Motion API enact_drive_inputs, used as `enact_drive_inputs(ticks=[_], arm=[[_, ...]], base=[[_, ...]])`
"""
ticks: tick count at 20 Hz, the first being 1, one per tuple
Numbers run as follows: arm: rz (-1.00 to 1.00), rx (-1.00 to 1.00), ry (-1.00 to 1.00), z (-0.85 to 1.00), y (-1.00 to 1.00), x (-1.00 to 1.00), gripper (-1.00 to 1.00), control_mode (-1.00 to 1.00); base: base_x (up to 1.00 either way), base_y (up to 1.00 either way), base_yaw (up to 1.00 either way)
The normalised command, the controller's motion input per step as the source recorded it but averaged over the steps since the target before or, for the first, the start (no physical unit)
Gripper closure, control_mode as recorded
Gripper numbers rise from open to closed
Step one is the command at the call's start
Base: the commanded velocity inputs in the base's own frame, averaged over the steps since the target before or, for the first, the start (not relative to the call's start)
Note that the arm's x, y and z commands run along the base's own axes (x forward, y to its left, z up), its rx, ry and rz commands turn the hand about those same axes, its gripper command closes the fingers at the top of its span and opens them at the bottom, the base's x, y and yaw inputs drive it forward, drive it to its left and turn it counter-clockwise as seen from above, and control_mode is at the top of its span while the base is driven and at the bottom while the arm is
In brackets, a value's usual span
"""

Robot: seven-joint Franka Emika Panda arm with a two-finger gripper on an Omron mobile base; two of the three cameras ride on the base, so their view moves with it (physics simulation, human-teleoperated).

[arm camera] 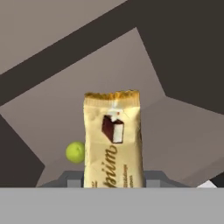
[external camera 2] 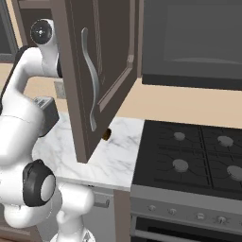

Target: Pick the bar and yogurt from the counter and place them in the cabinets closest to them.

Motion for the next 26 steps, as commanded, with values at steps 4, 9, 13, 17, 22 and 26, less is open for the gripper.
enact_drive_inputs(ticks=[4,9,13,17,22,26], arm=[[0.05,0.0,0.03,0.0,-0.05,0.31,1.0,-1.0],[0.03,-0.03,0.0,-0.01,-0.03,0.33,1.0,-1.0],[0.02,-0.08,0.0,-0.11,-0.01,0.29,1.0,-1.0],[0.02,-0.13,0.01,-0.27,0.0,0.27,1.0,-1.0],[0.01,-0.11,0.0,-0.2,0.0,0.29,1.0,-1.0],[0.0,-0.05,0.0,0.0,-0.01,0.53,1.0,-1.0]], base=[[0.0,0.0,0.0],[0.0,0.0,0.0],[0.0,0.0,0.0],[0.0,0.0,0.0],[0.0,0.0,0.0],[0.0,0.0,0.0]])
